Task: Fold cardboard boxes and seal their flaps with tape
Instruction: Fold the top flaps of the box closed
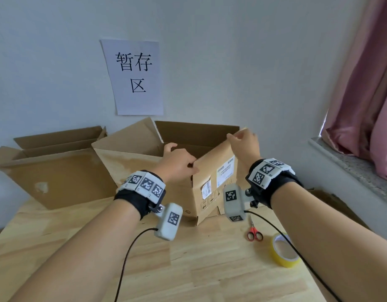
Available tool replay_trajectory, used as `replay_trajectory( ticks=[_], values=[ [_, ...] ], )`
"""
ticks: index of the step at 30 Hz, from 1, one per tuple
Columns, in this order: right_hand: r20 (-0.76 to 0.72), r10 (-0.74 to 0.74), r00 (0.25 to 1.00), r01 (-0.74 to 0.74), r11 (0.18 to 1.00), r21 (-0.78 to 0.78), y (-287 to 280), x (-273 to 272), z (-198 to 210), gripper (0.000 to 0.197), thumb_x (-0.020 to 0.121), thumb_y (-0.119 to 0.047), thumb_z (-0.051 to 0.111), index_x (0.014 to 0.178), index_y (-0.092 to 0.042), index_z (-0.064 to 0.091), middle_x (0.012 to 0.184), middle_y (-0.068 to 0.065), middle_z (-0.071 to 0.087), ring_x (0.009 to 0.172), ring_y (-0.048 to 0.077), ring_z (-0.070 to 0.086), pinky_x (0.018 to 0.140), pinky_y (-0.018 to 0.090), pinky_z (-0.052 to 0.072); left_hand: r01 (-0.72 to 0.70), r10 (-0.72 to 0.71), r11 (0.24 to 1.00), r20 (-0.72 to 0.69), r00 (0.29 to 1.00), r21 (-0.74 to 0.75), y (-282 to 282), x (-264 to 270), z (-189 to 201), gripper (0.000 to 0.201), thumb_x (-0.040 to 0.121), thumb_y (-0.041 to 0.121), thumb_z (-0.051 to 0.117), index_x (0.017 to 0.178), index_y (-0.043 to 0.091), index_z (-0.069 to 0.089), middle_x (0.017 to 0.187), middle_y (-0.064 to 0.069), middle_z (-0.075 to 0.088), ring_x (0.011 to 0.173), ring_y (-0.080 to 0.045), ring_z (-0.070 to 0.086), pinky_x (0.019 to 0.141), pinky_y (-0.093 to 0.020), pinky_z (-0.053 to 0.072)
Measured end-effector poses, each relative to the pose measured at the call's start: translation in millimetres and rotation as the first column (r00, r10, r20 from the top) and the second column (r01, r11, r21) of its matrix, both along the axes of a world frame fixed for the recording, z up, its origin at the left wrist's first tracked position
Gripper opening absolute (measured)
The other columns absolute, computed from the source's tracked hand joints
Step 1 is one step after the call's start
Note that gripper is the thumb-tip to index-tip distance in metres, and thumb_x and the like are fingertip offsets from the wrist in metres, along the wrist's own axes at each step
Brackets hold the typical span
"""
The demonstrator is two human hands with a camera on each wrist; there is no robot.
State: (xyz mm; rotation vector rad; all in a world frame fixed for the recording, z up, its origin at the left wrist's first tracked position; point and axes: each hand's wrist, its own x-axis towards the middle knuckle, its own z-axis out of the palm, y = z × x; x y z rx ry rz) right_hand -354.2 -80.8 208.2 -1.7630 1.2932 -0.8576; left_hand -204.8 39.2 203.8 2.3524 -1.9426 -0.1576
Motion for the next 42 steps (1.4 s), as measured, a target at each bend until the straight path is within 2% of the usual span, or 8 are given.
replay_trajectory(
  ticks=[5, 8, 11, 16, 24, 32, 37, 42],
  values=[
    [-0.106, -0.127, 0.986, 0.125, 0.992, -0.025, -14, -1, 1, 0.054, 0.084, -0.029, 0.062, 0.131, -0.013, 0.039, 0.136, 0.009, 0.036, 0.125, 0.032, 0.036, 0.1, 0.04, 0.034, -0.032, 0.03, 0.999, -0.161, 0.987, -0.015, 34, 24, -1, 0.025, 0.089, 0.039, 0.06, 0.089, 0.016, 0.072, 0.118, 0.008, 0.051, 0.102, 0.004, 0.013, 0.107, -0.028, 0.002],
    [-0.237, -0.025, 0.971, 0.031, 0.999, 0.019, -19, -2, -4, 0.051, 0.084, -0.023, 0.063, 0.13, -0.012, 0.044, 0.134, 0.009, 0.046, 0.121, 0.029, 0.045, 0.097, 0.039, 0.041, -0.075, 0.088, 0.995, -0.21, 0.974, 0.071, 49, 32, -5, 0.011, 0.087, 0.04, 0.063, 0.08, 0.032, 0.065, 0.128, 0.01, 0.045, 0.132, -0.015, 0.008, 0.111, -0.035, 0.007],
    [-0.368, 0.209, 0.906, -0.181, 0.978, 0.108, -19, 0, -9, 0.041, 0.087, -0.027, 0.063, 0.122, -0.006, 0.059, 0.126, 0.011, 0.059, 0.115, 0.026, 0.055, 0.094, 0.034, 0.045, -0.111, 0.127, 0.991, -0.231, 0.965, 0.081, 57, 36, -12, 0.013, 0.088, 0.042, 0.061, 0.091, 0.03, 0.067, 0.126, 0.009, 0.047, 0.133, -0.019, 0.013, 0.109, -0.034, 0.012],
    [-0.422, 0.336, 0.842, -0.267, 0.939, 0.217, -10, 5, -12, 0.074, 0.077, -0.061, 0.062, 0.12, 0.0, 0.061, 0.123, 0.016, 0.061, 0.114, 0.03, 0.057, 0.097, 0.036, 0.044, -0.115, 0.143, 0.983, -0.2, 0.969, 0.146, 58, 40, -16, 0.03, 0.091, 0.046, 0.055, 0.113, 0.029, 0.065, 0.108, 0.003, 0.056, 0.125, -0.022, 0.023, 0.099, -0.031, 0.018],
    [-0.738, 0.349, 0.578, -0.332, 0.926, 0.178, -4, -3, -15, 0.047, 0.095, -0.038, 0.05, 0.118, 0.003, 0.056, 0.116, 0.014, 0.06, 0.108, 0.028, 0.057, 0.084, 0.03, 0.043, -0.071, 0.103, 0.981, -0.174, 0.979, 0.178, 45, 42, -14, 0.022, 0.092, 0.047, 0.052, 0.106, 0.033, 0.063, 0.08, 0.017, 0.049, 0.123, -0.025, 0.026, 0.099, -0.033, 0.021],
    [-0.607, 0.272, 0.747, -0.256, 0.96, 0.115, -15, -12, 1, 0.038, 0.095, -0.031, 0.05, 0.115, 0.0, 0.061, 0.118, 0.018, 0.061, 0.111, 0.033, 0.057, 0.087, 0.034, 0.043, -0.021, 0.036, 0.994, -0.141, 0.989, 0.11, 33, 53, 6, 0.007, 0.091, 0.048, 0.053, 0.086, 0.048, 0.056, 0.076, 0.021, 0.054, 0.12, -0.026, 0.032, 0.108, -0.038, 0.021],
    [-0.497, 0.154, 0.854, -0.154, 0.987, 0.042, -19, -19, 24, 0.037, 0.097, -0.025, 0.045, 0.115, 0.003, 0.06, 0.118, 0.022, 0.06, 0.111, 0.035, 0.056, 0.089, 0.035, 0.044, -0.022, 0.021, 1.0, -0.099, 0.995, -0.01, 27, 48, 42, 0.023, 0.092, 0.045, 0.053, 0.107, 0.036, 0.067, 0.099, 0.017, 0.065, 0.12, -0.022, 0.036, 0.106, -0.037, 0.022],
    [-0.452, 0.029, 0.892, -0.005, 0.999, 0.054, -16, -34, 40, 0.035, 0.098, -0.007, 0.038, 0.131, 0.002, 0.047, 0.127, 0.02, 0.054, 0.116, 0.033, 0.053, 0.087, 0.032, 0.044, -0.024, 0.024, 1.0, -0.198, 0.98, 0.001, 28, 52, 60, 0.022, 0.092, 0.035, 0.059, 0.077, 0.021, 0.066, 0.074, 0.007, 0.069, 0.072, -0.003, 0.061, 0.086, -0.031, 0.039]
  ],
)
